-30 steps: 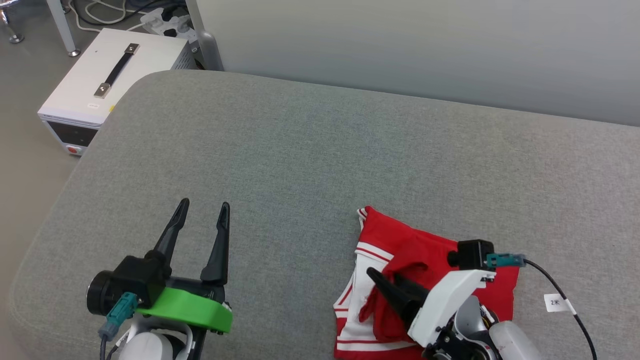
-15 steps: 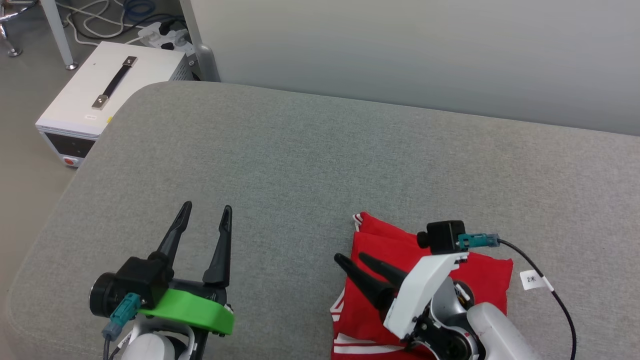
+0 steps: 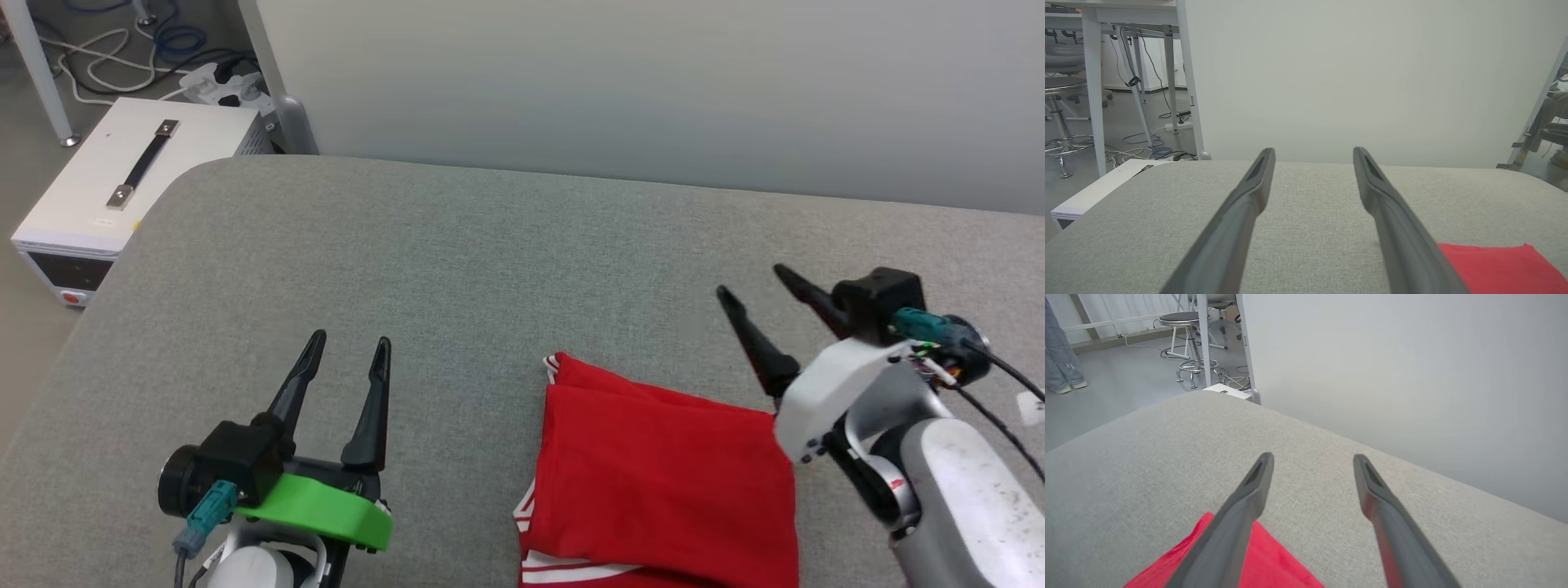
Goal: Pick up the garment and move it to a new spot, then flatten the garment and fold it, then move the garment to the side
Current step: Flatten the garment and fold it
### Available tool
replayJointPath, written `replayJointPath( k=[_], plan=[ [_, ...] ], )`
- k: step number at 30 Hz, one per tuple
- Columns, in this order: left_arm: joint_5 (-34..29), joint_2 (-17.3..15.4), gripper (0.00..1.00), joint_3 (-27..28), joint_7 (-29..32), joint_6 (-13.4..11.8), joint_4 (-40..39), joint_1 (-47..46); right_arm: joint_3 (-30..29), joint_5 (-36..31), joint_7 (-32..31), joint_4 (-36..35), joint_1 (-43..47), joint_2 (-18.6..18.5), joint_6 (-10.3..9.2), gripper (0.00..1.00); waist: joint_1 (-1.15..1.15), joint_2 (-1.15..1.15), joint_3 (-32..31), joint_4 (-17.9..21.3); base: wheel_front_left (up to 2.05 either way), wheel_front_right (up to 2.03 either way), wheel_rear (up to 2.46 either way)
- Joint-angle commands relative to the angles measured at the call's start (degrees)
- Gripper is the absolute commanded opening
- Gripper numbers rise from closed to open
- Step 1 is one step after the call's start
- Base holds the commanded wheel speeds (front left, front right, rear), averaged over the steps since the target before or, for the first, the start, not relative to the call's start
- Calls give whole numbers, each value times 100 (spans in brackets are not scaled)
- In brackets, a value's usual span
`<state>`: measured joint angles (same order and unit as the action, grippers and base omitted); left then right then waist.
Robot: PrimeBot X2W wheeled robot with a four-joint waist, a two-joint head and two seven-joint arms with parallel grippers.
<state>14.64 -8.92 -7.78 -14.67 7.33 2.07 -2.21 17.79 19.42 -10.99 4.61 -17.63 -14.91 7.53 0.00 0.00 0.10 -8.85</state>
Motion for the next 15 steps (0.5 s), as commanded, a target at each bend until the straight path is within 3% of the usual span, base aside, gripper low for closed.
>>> replayJointPath(
  k=[1,6,15],
  plan=[
    [48,23,100,-8,-33,15,-29,119,-118,-169,179,-86,68,-123,-4,100,0,0,-17,89,0,0,0],
    [113,54,100,-46,-33,15,-51,144,-782,-548,783,-328,577,-311,-4,100,0,0,-17,185,0,0,0],
    [224,46,100,-87,-33,15,-42,183,-1988,-713,1815,-819,1839,157,-4,100,0,0,69,271,0,0,0]
  ],
)
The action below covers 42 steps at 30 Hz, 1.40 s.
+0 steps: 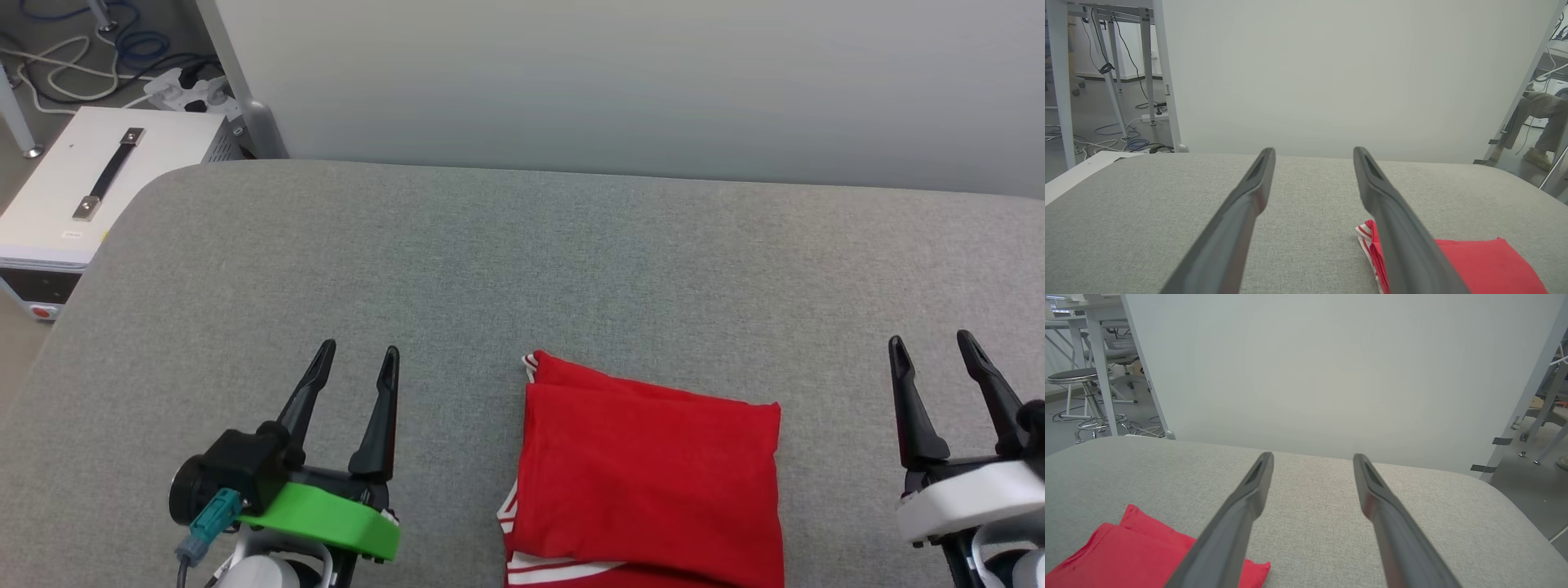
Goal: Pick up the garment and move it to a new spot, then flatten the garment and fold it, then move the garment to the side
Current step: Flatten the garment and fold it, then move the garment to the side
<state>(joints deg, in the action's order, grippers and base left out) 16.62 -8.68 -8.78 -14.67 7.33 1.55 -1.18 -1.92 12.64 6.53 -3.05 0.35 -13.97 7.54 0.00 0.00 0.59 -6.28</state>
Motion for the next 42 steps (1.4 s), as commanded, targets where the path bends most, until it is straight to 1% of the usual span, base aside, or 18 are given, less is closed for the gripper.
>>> replayJointPath(
  k=[1,6,11,22,33,36,38,40,42],
  plan=[
    [34,22,100,9,-33,15,20,86,-92,-61,152,-108,128,173,-5,100,0,0,29,22,0,0,0],
    [124,36,100,-74,-33,15,123,104,-309,-204,580,-165,428,643,-5,100,0,0,98,45,0,0,0],
    [86,-3,100,-148,-33,15,211,57,-396,-313,738,-20,505,878,-5,100,0,0,136,48,0,0,0],
    [50,7,100,-184,-33,15,228,26,-443,-405,818,172,426,1000,-5,100,0,0,130,21,0,0,0],
    [34,9,100,-199,-33,15,228,3,-429,-460,813,269,393,995,-5,100,0,0,144,-27,0,0,0],
    [30,20,100,-199,-33,15,223,-2,-322,-422,607,273,364,890,-5,100,0,0,162,-35,0,0,0],
    [24,22,100,-201,-33,15,219,-8,-189,-343,245,253,332,799,-5,100,0,0,181,-36,0,0,0],
    [17,20,100,-203,-33,15,214,-22,-24,-165,-251,192,272,690,-5,100,0,0,217,-37,0,0,0],
    [10,21,100,-210,-33,15,212,-42,150,8,-947,101,212,545,-5,100,0,0,250,-44,0,0,0]
  ],
)
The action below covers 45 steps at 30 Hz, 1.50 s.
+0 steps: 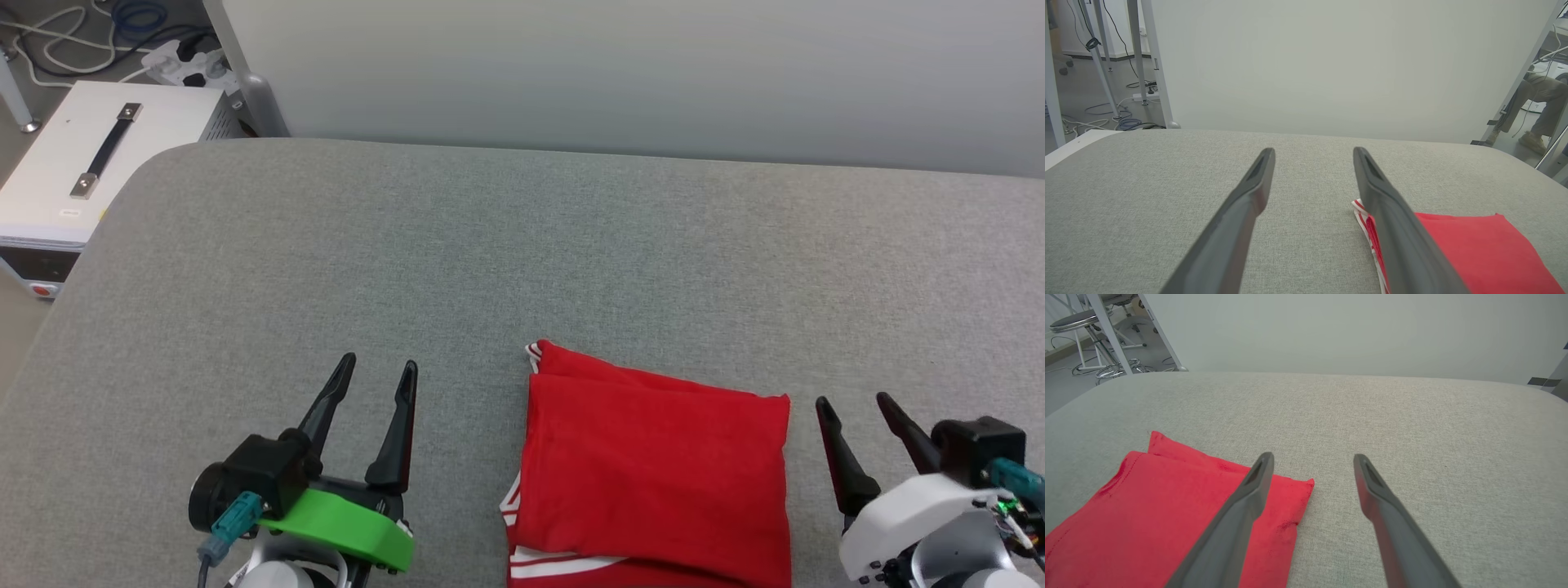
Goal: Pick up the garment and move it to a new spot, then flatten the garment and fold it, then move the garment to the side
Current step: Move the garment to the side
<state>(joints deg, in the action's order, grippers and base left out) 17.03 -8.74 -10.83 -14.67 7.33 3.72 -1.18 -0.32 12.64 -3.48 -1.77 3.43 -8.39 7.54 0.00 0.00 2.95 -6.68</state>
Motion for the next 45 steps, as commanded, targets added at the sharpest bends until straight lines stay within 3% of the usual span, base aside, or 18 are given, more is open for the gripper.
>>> replayJointPath(
  k=[1,4,11,15,22,34,35,36,37,45],
  plan=[
    [-36,25,100,-13,-33,15,-6,-53,60,109,-319,-114,-139,-92,-5,100,0,0,37,-8,0,0,0],
    [-44,15,100,-33,-33,15,-11,-89,220,417,-1499,-332,-246,-241,-5,100,0,0,112,-23,0,0,0],
    [-43,-6,100,-137,-33,15,-18,-209,95,687,-4394,-837,-387,-146,-5,100,0,0,299,-148,0,0,0],
    [-53,12,100,-180,-33,15,-16,-283,-73,462,-5145,-946,-499,14,-5,100,0,0,423,-256,0,0,0],
    [-56,31,100,-224,-33,15,-34,-448,-217,260,-5642,-679,-685,317,-5,100,0,0,712,-461,0,0,0],
    [-60,55,100,-262,-33,15,-36,-619,37,210,-5506,159,-724,449,-5,100,0,0,963,-619,0,0,0],
    [-58,51,100,-264,-33,15,-34,-623,85,206,-5506,224,-711,436,-5,65,0,0,964,-623,0,0,0],
    [-57,46,100,-265,-33,15,-28,-625,170,218,-5500,284,-698,406,-5,23,0,0,959,-625,0,0,0],
    [-56,38,100,-264,-33,15,-20,-625,239,242,-5449,315,-699,368,-5,0,0,0,950,-623,0,0,0],
    [-59,3,100,-264,-33,15,20,-556,598,221,-4671,274,-945,-183,-5,0,0,0,736,-455,0,0,0]
  ],
)
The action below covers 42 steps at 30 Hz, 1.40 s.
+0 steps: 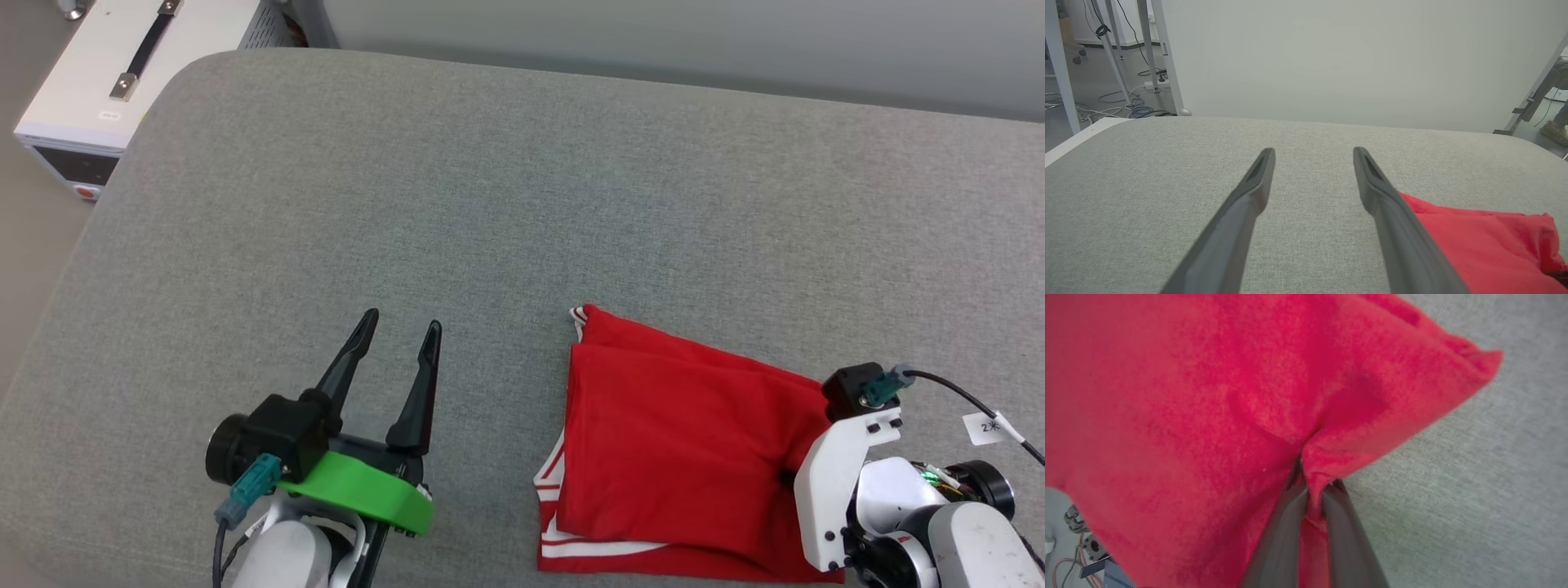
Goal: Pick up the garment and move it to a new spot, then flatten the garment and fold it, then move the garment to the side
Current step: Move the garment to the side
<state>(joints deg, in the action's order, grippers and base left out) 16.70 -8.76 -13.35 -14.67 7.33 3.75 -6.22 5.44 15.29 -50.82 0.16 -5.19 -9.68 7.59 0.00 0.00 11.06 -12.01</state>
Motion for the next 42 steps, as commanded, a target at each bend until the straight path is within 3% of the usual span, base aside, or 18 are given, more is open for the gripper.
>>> replayJointPath(
  k=[1,5,13,20,26,32,42],
  plan=[
    [-19,3,100,-25,-33,15,17,-40,76,-69,137,54,-106,-147,-10,0,0,0,-103,112,0,0,0],
    [9,-28,100,-79,-33,15,14,3,405,-167,334,-123,-181,-690,-10,0,0,0,-177,309,0,0,0],
    [5,-105,100,-240,-33,15,-90,-52,1211,-287,464,-523,-568,-2290,-10,0,0,0,-9,946,0,0,0],
    [-57,-205,100,-589,-33,15,-243,-421,1635,-266,780,-590,-1152,-3590,-10,0,0,0,582,1556,0,0,0],
    [-200,-397,100,-919,-33,15,-393,-908,1740,-336,1330,-216,-1606,-4404,-10,0,0,0,1228,2004,0,0,0],
    [-323,-549,100,-1147,-33,15,-663,-1272,1379,-528,1983,428,-1958,-4533,-10,0,0,0,1775,2349,0,0,0],
    [-440,-797,100,-1349,-33,15,-1071,-1601,715,-1144,2987,1773,-2633,-4176,-10,0,0,0,2367,2657,0,0,0]
  ],
)
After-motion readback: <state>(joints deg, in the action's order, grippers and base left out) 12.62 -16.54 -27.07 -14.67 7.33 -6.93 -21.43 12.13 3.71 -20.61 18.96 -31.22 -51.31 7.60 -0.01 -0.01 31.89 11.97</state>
